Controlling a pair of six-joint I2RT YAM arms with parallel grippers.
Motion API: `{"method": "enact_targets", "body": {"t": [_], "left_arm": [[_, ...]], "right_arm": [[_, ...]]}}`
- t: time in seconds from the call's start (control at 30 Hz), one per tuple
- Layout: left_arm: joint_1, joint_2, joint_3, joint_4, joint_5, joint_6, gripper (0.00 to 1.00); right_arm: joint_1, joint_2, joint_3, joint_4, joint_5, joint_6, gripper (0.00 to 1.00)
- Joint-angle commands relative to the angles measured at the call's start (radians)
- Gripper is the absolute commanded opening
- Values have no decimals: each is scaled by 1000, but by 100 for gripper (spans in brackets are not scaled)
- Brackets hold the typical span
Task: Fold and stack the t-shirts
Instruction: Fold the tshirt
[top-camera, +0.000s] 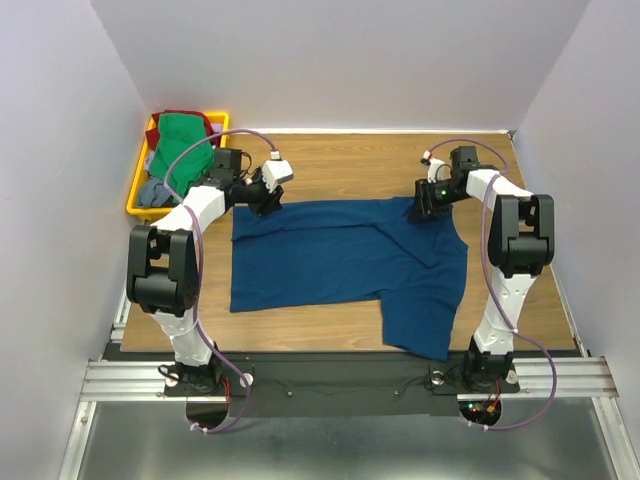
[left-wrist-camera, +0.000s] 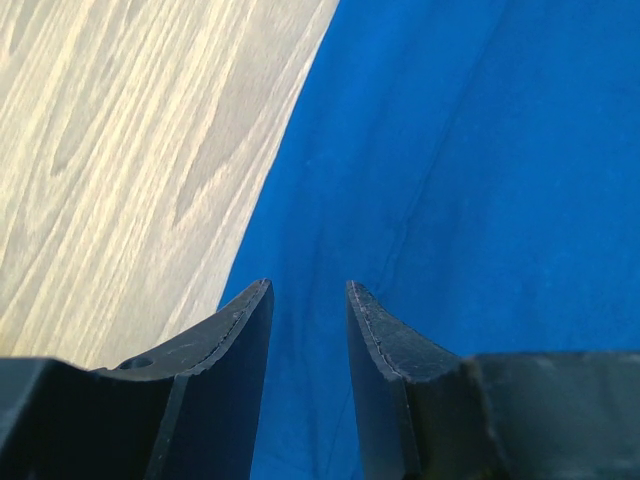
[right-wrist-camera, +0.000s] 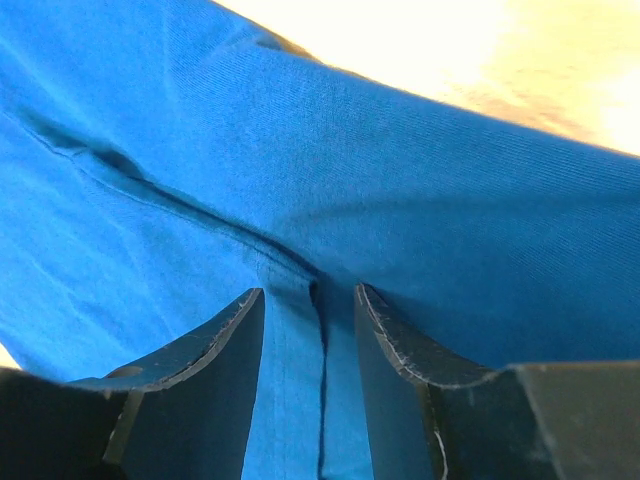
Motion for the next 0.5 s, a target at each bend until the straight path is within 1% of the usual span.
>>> {"method": "enact_targets", "body": {"t": [0.0, 0.13, 0.2, 0.27, 0.37, 0.43, 0.47], "left_arm": [[8, -43, -23, 22, 4, 9, 46], [10, -41, -30, 25, -6, 12, 46], [11, -41, -33, 25, -9, 12, 46], [13, -43, -35, 27, -11, 14, 46], [16, -44, -36, 27, -11, 14, 46], [19, -47, -38, 25, -11, 15, 46], [19, -46, -38, 27, -11, 17, 46]], "right_arm": [[15, 13, 24, 25, -26, 14, 47], [16, 16, 9, 25, -27, 12, 47], [15, 5, -5, 25, -33, 9, 42], [16, -22, -20, 24, -49, 8, 38], [15, -83, -52, 21, -55, 2, 36], [15, -109, -68, 18, -63, -3, 29], [37, -134, -75, 15, -63, -11, 23]]}}
